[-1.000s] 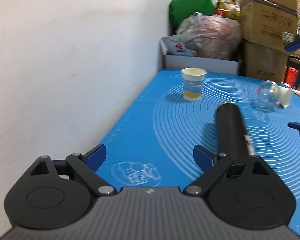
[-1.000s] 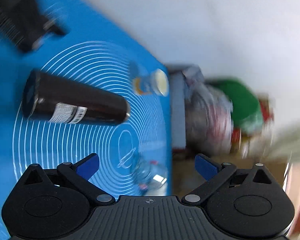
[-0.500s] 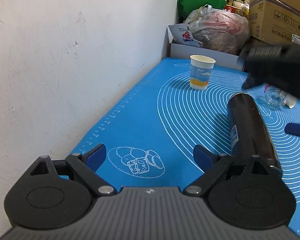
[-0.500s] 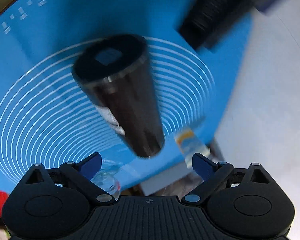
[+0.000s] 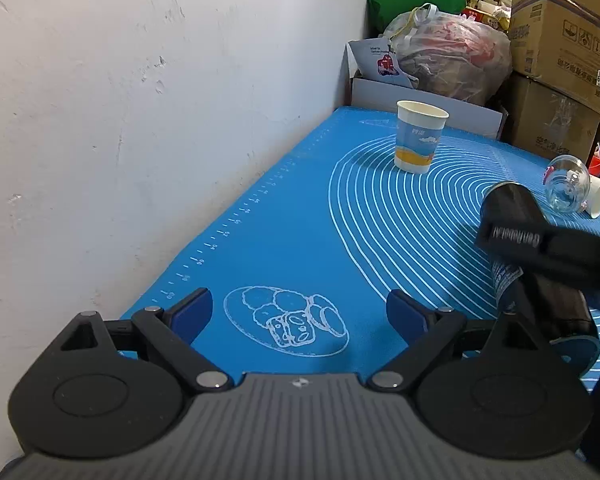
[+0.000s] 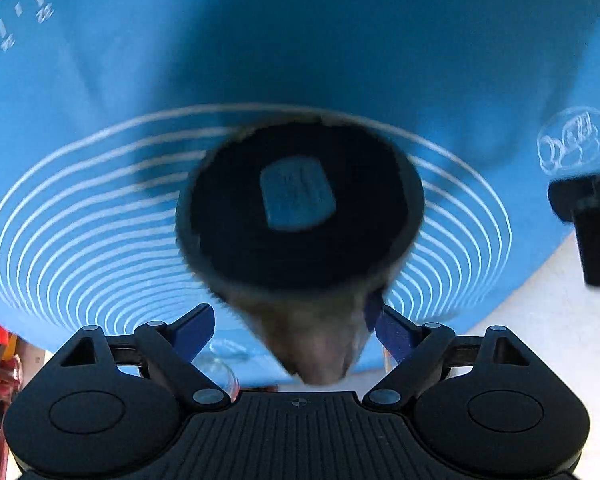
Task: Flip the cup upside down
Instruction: 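Rotate the thermos upright with the right tool and lower it onto the mat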
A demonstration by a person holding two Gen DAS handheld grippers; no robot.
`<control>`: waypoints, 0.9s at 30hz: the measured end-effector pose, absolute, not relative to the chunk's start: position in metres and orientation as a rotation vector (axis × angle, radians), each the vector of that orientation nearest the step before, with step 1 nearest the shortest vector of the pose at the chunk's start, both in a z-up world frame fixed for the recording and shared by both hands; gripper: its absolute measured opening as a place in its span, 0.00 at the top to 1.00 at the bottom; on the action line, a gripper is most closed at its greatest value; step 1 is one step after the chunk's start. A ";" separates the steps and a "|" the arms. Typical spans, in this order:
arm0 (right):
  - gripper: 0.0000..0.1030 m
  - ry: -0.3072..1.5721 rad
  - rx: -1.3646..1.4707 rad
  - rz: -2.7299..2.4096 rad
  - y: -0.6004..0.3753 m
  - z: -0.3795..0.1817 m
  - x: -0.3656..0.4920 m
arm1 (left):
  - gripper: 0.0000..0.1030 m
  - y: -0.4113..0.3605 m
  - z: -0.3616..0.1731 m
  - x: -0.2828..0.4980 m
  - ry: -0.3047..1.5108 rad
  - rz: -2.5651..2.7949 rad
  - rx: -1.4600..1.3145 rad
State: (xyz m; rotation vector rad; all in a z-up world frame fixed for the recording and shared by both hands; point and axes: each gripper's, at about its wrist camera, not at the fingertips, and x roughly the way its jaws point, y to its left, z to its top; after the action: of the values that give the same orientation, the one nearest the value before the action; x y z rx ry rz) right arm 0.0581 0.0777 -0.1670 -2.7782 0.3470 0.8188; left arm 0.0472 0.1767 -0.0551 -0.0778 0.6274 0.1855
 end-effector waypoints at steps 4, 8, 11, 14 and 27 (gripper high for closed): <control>0.35 0.330 -2.729 0.848 0.082 -0.187 0.054 | 0.09 0.177 -0.058 0.048 0.632 0.185 -0.080; 0.35 0.263 -2.687 0.882 0.079 -0.191 0.051 | 0.09 0.176 -0.059 0.050 0.637 0.184 -0.075; 0.35 0.241 -2.672 0.894 0.073 -0.195 0.048 | 0.09 0.174 -0.059 0.052 0.642 0.180 -0.070; 0.35 0.221 -2.668 0.897 0.065 -0.192 0.050 | 0.09 0.172 -0.059 0.052 0.646 0.172 -0.064; 0.35 0.285 -2.182 0.852 0.050 -0.158 0.037 | 0.09 0.160 -0.052 0.055 0.636 0.076 -0.041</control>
State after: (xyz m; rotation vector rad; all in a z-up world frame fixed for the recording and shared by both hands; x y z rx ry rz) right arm 0.0374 0.0501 -0.1585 -2.1819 0.2847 0.8515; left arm 0.0546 0.1601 -0.0516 -0.0407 0.6362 0.0755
